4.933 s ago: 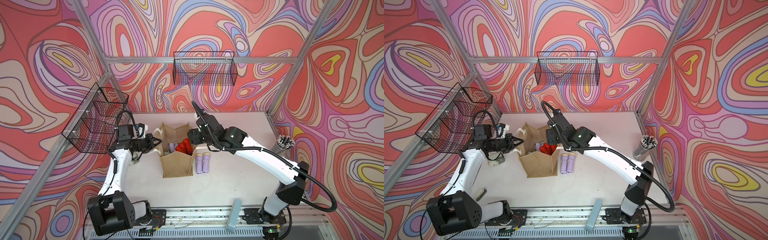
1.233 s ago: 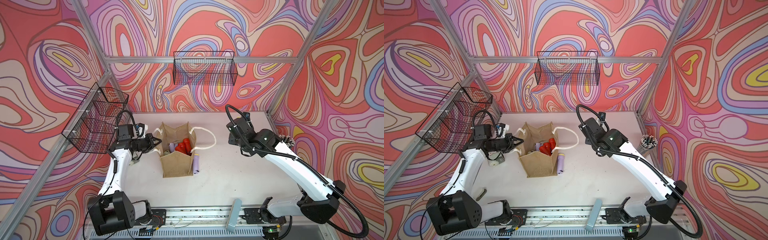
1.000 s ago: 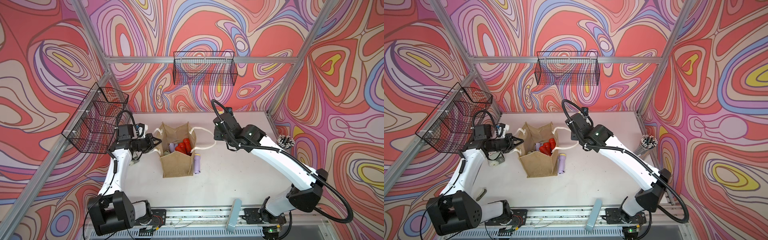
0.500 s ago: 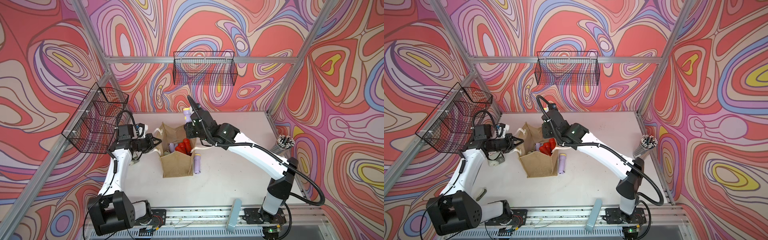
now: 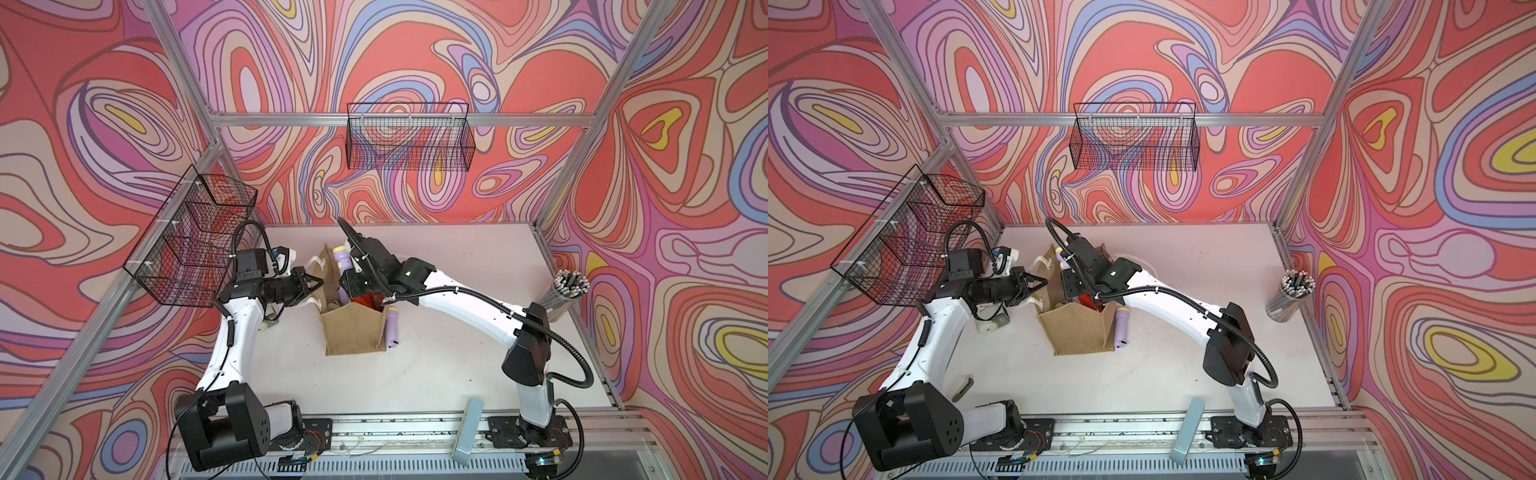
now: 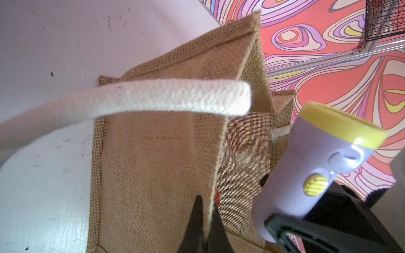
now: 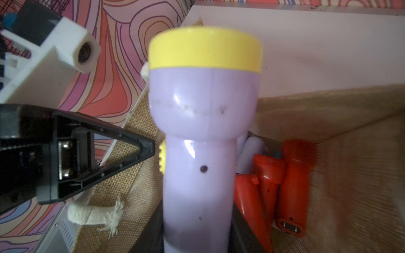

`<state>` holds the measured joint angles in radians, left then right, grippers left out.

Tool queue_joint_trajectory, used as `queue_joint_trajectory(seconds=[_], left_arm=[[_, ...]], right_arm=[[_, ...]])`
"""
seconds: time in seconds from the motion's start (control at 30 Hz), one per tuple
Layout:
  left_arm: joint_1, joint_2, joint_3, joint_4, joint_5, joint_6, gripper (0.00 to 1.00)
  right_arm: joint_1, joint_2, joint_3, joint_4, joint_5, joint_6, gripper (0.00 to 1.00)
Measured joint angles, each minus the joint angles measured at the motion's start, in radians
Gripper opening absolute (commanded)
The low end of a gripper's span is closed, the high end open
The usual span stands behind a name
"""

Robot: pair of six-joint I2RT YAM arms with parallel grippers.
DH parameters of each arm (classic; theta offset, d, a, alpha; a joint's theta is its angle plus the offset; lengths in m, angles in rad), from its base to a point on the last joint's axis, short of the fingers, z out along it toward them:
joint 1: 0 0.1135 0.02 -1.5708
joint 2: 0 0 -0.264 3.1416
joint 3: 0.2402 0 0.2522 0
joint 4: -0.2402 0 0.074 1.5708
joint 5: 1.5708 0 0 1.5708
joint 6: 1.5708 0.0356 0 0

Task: Put the flashlights into the tote bags
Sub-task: Place the flashlight in the canvas bag.

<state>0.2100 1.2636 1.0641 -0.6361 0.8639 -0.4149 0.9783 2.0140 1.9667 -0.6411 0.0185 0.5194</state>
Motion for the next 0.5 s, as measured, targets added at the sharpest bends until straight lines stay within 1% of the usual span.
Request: queue_joint_trajectory(seconds=[0.27,0.5], left_arm=[[0.000,0.000,0.000,-0.002,0.000,0.000,0.00],[0.000,0.000,0.000,-0.002,0.002,0.000,0.00]], right_arm=[[0.016,0.071,0.010,0.014,-0.080,0.030,0.17],[0.015,0.102,0.012,0.018,-0.105,0.067,0.16]])
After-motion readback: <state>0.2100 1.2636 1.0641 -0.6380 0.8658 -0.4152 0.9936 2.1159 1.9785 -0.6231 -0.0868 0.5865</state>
